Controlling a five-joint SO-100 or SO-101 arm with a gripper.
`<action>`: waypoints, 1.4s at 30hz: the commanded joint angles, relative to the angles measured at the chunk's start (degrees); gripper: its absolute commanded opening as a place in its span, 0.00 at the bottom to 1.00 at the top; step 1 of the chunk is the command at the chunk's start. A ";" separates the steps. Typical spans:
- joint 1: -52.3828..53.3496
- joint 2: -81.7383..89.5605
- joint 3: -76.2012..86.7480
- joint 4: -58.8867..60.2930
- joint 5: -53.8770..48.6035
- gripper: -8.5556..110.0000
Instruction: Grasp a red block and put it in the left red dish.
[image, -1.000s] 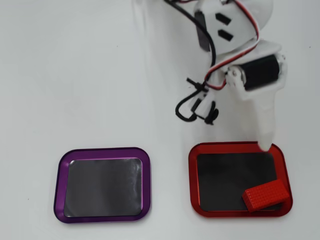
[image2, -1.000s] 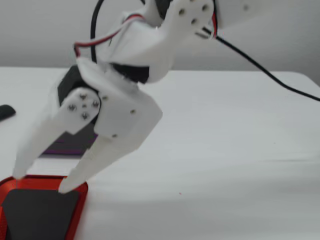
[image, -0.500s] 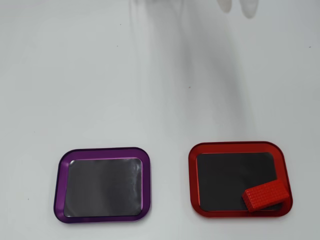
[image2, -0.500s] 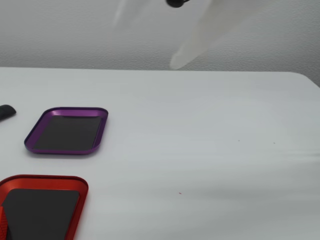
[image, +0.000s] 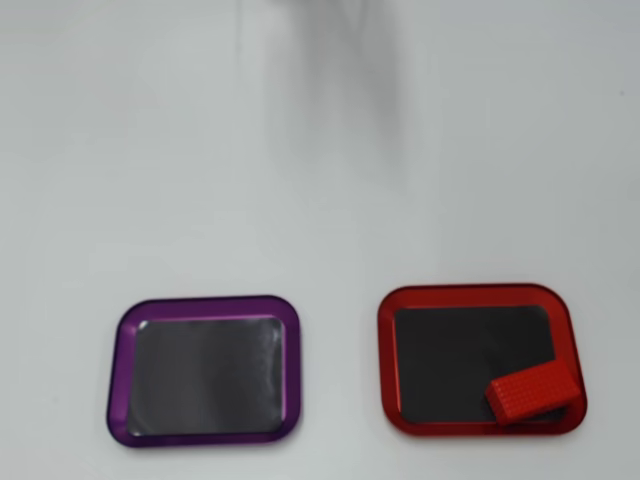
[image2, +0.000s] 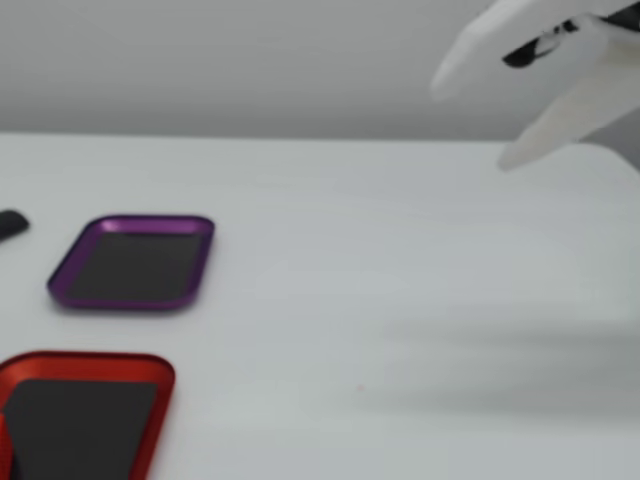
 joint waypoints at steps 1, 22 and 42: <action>2.99 9.40 8.26 -4.22 0.26 0.25; 7.29 33.75 38.94 -4.13 0.70 0.25; 7.73 33.57 43.86 -1.32 0.44 0.07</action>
